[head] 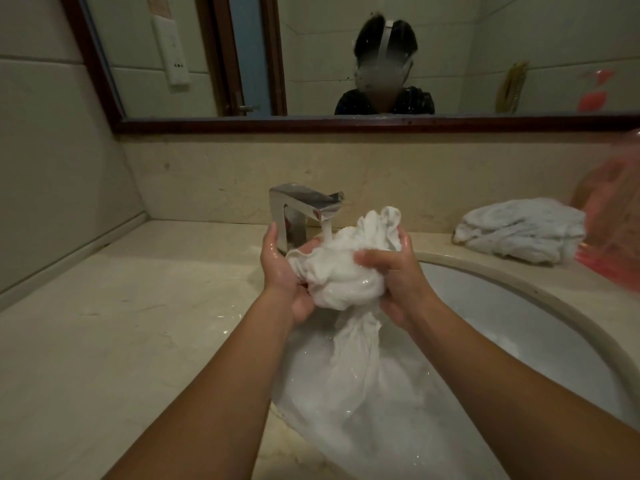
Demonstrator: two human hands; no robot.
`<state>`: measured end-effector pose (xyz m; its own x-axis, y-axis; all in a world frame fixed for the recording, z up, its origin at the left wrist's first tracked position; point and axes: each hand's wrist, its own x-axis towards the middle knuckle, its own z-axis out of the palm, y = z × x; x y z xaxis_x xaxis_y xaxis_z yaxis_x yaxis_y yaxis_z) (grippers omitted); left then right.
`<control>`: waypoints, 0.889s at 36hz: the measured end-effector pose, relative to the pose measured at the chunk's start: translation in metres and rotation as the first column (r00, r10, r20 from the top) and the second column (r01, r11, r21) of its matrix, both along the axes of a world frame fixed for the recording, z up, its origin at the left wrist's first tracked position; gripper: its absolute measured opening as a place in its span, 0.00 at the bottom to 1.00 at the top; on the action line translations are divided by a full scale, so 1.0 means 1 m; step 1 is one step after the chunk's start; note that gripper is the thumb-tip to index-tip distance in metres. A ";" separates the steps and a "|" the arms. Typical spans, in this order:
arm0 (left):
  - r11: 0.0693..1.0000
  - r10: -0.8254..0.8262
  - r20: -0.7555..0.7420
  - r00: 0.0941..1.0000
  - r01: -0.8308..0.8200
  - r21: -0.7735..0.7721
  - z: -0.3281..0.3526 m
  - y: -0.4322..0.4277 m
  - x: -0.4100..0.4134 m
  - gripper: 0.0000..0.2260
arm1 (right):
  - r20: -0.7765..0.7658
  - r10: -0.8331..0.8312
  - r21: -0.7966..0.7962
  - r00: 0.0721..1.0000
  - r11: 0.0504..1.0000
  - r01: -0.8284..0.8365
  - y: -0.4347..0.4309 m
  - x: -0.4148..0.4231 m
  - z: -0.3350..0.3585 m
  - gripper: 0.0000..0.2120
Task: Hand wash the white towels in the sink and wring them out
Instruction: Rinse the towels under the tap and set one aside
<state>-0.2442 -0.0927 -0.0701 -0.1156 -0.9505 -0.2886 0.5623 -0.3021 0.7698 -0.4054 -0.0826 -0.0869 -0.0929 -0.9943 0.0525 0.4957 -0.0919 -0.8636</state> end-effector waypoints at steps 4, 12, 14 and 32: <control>0.999 -0.042 0.079 0.996 0.041 0.024 0.001 -0.003 0.001 0.34 | -0.002 0.025 -0.009 1.000 1.000 -0.025 -0.001 0.001 -0.001 0.46; 0.974 -0.216 0.268 0.939 0.225 0.000 0.000 0.005 -0.012 0.42 | 0.005 0.058 -0.014 0.998 0.998 -0.058 -0.005 0.006 0.002 0.47; 0.972 -0.217 0.255 0.942 0.232 -0.030 -0.001 0.005 -0.011 0.43 | -0.026 0.076 -0.014 0.997 0.997 -0.076 -0.004 0.005 0.004 0.38; 0.936 0.259 0.340 0.904 -0.148 -0.319 -0.005 0.005 -0.017 0.22 | -0.321 0.048 0.389 0.946 0.917 0.086 -0.016 0.020 -0.010 0.50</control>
<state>-0.2611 -0.0877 -0.0751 0.1516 -0.9884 0.0088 0.2444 0.0461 0.9686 -0.3859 -0.0985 -0.0973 -0.1566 -0.9374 -0.3112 0.1911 0.2804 -0.9407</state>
